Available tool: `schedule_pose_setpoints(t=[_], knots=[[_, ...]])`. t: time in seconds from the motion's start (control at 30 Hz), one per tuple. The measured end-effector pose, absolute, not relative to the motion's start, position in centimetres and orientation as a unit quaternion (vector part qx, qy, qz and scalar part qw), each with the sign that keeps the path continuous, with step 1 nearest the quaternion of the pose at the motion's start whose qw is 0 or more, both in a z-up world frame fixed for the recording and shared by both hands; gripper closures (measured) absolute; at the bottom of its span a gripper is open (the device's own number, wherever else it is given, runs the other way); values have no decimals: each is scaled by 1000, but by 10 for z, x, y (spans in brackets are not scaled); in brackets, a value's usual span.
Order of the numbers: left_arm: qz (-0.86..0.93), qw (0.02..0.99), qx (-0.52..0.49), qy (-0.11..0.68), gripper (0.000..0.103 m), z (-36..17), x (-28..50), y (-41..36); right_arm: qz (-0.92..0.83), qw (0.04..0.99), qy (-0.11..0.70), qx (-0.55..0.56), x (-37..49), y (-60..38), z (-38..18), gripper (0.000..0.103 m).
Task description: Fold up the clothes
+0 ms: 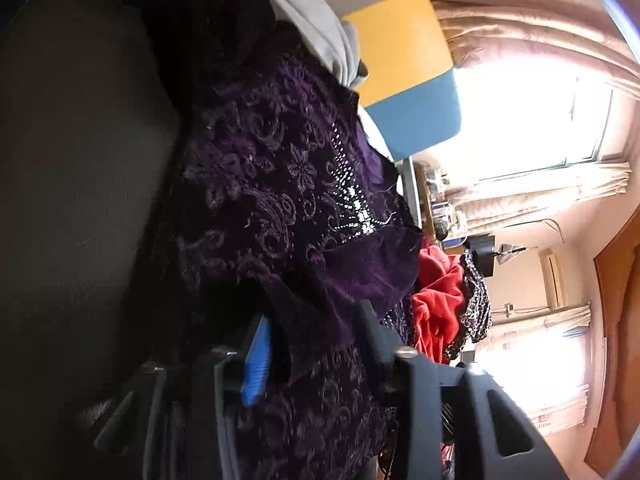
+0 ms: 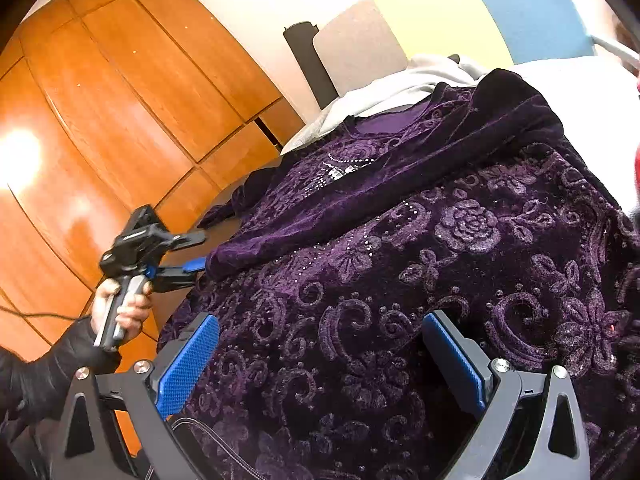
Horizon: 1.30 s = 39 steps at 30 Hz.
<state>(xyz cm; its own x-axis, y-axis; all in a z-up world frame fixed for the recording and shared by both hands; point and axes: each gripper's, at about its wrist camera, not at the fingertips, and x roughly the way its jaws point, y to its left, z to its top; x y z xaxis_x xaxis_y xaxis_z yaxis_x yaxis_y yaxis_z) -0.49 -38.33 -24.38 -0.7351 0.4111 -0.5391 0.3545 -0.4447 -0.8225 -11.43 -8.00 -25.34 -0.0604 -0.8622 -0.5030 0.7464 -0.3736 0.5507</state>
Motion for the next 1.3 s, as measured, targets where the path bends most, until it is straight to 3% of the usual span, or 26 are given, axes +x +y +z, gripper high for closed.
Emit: schedule_pose_setpoints(t=[0.27,0.47,0.7,1.0,1.13,1.23,1.3], knots=[[859,18,-203,-469,99,-114,15,-395,-726,557,-73,396,-114,-78,-253,0],[840,-9,-260,-477,100,-125,0,-409,-723,555,-77,405,-117,-76,-251,0],[884,44,-333,-324,99,-112,-22,-344,-740,511,-53,434,-158,-89,-222,0],[902,2,-278,-329,99,-109,8,-366,-815,444,20,371,-249,-111,-177,0],[914,1,-277,-297,99,-99,7,-362,-785,498,120,348,-270,-161,-162,2],[913,-9,-286,-292,99,-102,7,-363,-747,525,214,346,-276,-205,-165,10],[910,-16,-291,-295,99,-107,8,-365,-721,523,266,369,-286,-229,-178,26]])
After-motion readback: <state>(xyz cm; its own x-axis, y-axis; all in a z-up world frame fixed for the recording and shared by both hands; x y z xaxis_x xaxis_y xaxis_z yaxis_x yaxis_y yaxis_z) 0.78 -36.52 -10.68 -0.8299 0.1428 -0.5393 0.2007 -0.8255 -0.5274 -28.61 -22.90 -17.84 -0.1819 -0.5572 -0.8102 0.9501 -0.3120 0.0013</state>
